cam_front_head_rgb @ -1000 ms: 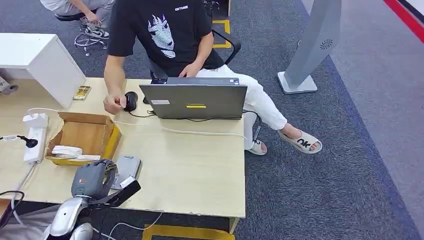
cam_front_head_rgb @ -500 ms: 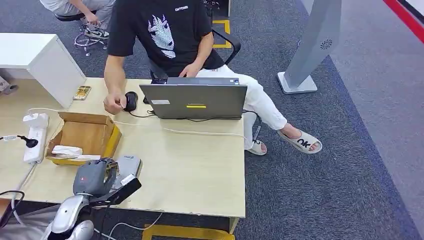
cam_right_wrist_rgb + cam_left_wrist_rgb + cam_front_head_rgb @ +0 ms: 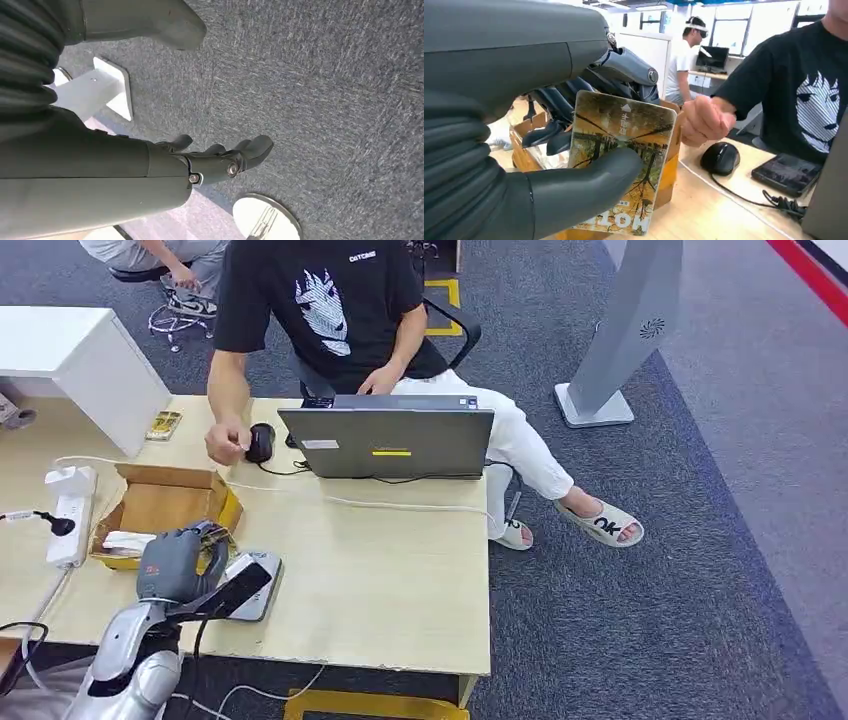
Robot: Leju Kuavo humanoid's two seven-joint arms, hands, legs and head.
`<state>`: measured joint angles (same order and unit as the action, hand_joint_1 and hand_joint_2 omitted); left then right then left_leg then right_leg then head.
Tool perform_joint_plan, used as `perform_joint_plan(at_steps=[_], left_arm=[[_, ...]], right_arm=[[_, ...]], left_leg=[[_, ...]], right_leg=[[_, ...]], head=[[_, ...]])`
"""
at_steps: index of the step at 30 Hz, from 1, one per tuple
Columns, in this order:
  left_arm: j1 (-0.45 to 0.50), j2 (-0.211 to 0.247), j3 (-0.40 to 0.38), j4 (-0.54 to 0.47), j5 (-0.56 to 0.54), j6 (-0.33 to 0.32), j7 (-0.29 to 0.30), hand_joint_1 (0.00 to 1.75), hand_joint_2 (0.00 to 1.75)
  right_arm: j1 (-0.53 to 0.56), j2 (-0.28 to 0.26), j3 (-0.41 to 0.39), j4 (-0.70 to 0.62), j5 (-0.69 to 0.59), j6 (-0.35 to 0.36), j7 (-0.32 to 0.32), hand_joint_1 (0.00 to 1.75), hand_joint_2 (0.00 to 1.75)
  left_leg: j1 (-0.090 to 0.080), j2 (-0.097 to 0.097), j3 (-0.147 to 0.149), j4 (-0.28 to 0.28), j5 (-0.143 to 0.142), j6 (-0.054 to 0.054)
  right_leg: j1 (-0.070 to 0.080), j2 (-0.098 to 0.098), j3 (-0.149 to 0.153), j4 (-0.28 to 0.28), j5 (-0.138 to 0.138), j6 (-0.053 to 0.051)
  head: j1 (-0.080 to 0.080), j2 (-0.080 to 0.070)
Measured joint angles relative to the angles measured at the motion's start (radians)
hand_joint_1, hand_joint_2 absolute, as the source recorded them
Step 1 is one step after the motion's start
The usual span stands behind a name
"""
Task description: Pass the card to the sensor for recognition and then transmit it.
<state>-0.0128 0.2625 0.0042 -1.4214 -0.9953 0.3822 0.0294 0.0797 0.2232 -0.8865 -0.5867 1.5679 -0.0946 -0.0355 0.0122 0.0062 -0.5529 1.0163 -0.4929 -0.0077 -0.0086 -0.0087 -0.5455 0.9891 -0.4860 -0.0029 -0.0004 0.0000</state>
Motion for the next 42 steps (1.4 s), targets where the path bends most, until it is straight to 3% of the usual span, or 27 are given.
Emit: perform_joint_plan(at_steps=[6, 16, 25, 26, 27, 28, 29, 42], left_arm=[[-0.009, 0.008, 0.006, -0.01, -0.001, 0.011, -0.002, 1.75, 1.75], [-0.104, 0.102, 0.026, -0.061, -0.037, 0.014, -0.012, 1.75, 1.75], [-0.186, 0.21, 0.081, -0.105, -0.019, -0.04, 0.042, 1.75, 1.75], [-0.191, 0.221, 0.088, -0.108, -0.019, -0.042, 0.042, 1.66, 1.75], [-0.194, 0.23, 0.093, -0.108, -0.019, -0.044, 0.042, 0.99, 1.75], [-0.197, 0.238, 0.096, -0.109, -0.019, -0.044, 0.042, 0.07, 1.75], [-0.198, 0.243, 0.098, -0.111, -0.017, -0.04, 0.041, 0.0, 1.75], [-0.198, 0.24, 0.125, -0.117, -0.004, 0.018, 0.039, 0.0, 1.75]], right_arm=[[0.0, 0.0, 0.0, -0.002, 0.0, -0.001, -0.002, 0.0, 1.75], [-0.014, -0.006, 0.01, 0.032, -0.004, -0.026, -0.007, 0.0, 1.75], [-0.022, -0.03, 0.017, 0.108, 0.0, -0.065, 0.003, 0.0, 1.75], [-0.024, -0.031, 0.017, 0.113, 0.0, -0.067, 0.003, 0.0, 1.75], [-0.027, -0.031, 0.017, 0.119, 0.0, -0.068, 0.003, 0.0, 1.75], [-0.03, -0.032, 0.018, 0.126, 0.0, -0.071, 0.003, 0.0, 1.75], [-0.034, -0.034, 0.019, 0.133, -0.001, -0.076, 0.003, 0.0, 1.75], [-0.063, -0.058, 0.041, 0.214, -0.018, -0.115, 0.006, 0.0, 1.75]], left_leg=[[0.0, 0.0, 0.0, 0.0, 0.0, 0.0], [0.001, 0.0, 0.0, 0.0, 0.001, -0.001], [0.001, 0.0, 0.0, 0.0, 0.001, -0.001], [0.001, 0.0, 0.0, 0.0, 0.001, -0.001], [0.001, 0.001, 0.0, 0.0, 0.001, -0.001], [0.001, 0.002, 0.0, 0.0, 0.001, -0.001], [0.001, 0.002, 0.0, 0.0, 0.001, -0.001], [0.001, 0.002, 0.0, 0.0, 0.001, -0.001]], right_leg=[[0.0, 0.0, 0.0, 0.0, 0.0, 0.0], [0.001, 0.0, 0.0, 0.001, 0.0, 0.0], [0.002, 0.0, 0.0, 0.001, 0.0, 0.0], [0.002, 0.0, 0.0, 0.001, 0.0, 0.0], [0.002, 0.001, -0.001, 0.001, 0.0, 0.0], [0.002, 0.001, -0.001, 0.001, 0.0, -0.001], [0.002, 0.002, -0.001, 0.001, 0.001, -0.001], [0.002, 0.002, -0.001, 0.001, 0.001, -0.001]], head=[[0.0, 0.0], [0.0, 0.0], [0.0, 0.0], [0.0, 0.0], [0.0, 0.0], [0.0, 0.0], [0.0, 0.0], [0.0, 0.0]])
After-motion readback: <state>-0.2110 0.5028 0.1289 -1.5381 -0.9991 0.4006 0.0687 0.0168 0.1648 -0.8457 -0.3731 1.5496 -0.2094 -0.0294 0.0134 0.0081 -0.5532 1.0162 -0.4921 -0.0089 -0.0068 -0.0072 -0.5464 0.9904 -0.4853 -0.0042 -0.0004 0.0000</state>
